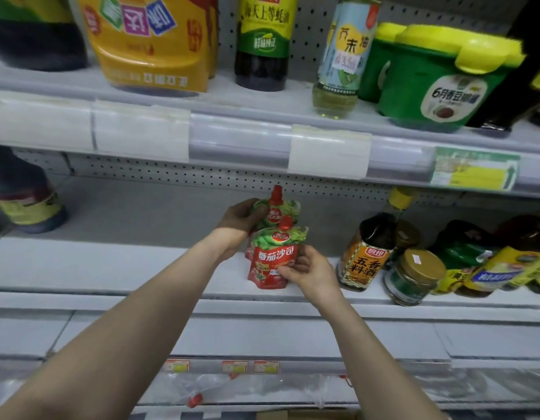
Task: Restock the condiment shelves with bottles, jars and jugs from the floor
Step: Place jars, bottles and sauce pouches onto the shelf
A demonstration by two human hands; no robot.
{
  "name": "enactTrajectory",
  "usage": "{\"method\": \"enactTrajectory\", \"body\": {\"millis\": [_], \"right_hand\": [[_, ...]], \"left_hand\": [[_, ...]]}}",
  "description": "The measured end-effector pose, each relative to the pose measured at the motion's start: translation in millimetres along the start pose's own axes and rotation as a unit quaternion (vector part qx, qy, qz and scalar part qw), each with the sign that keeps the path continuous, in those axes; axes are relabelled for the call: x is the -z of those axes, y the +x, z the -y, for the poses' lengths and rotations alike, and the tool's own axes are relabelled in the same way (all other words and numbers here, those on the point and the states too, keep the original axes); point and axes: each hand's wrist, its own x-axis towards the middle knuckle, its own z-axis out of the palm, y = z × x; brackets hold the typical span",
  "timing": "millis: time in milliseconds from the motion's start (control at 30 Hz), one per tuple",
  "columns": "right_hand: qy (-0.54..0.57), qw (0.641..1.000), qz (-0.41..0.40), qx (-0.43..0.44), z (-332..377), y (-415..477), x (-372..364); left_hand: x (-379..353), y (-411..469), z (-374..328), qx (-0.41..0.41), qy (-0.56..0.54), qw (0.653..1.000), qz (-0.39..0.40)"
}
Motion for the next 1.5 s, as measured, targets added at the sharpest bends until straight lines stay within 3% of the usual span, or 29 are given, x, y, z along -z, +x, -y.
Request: {"method": "enactTrajectory", "body": {"millis": [500,733,1167,1500], "right_hand": [[-0.048,0.996,-0.075,0.010,0,-4,8],[-0.137,0.980,-0.141,0.031,2,-4,25],[-0.151,0.975,-0.160,0.025,-5,-6,28],[-0.134,0.973,-0.188,-0.004,-26,-50,15]], "left_hand": [[-20,-3,-2,0.040,-0.074,0.996,0.001],[-39,-3,-3,0.045,-0.091,0.995,0.005],[-35,-7,3,0.029,0.003,1.000,0.011],[-11,-52,36,0.012,0.023,0.997,-0.071]]}}
